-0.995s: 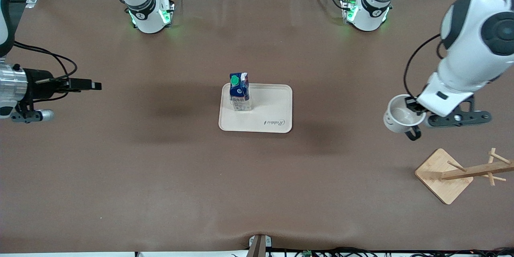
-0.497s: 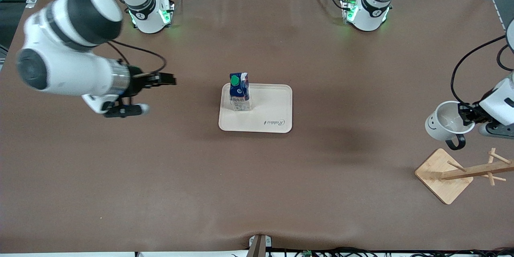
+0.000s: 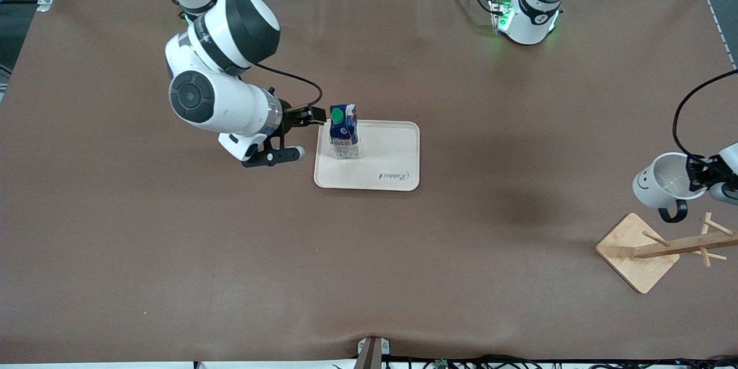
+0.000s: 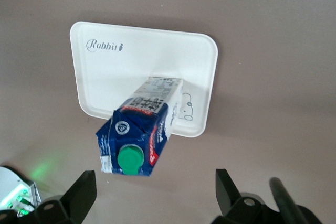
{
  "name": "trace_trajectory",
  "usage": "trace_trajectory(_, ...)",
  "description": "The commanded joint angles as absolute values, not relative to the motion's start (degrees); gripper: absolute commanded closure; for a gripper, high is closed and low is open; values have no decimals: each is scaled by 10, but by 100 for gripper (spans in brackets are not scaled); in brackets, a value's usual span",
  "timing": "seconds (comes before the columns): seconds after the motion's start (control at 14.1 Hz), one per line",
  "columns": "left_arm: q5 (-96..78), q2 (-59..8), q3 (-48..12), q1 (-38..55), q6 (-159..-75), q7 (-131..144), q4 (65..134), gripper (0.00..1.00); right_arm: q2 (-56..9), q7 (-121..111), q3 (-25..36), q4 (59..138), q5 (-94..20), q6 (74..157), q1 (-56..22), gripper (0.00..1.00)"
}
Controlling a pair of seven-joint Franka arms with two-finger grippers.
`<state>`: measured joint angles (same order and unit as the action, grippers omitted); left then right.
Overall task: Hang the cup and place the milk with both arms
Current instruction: 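Carry the mug toward the stand while the right gripper grasps the carton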
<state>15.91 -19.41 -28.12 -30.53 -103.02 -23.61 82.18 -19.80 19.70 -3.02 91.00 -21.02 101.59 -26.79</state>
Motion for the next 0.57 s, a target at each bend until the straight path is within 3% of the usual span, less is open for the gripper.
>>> trace_trajectory(0.0, 157, -203, -282, -312, -1033, -252, 801, 100, -191, 210, -23, 966, -219, 1075, -295, 0)
trace_trajectory(0.5, 157, -212, -282, -319, -1059, -251, 790, 100, -207, 232, -23, 977, -278, 1114, -335, 0)
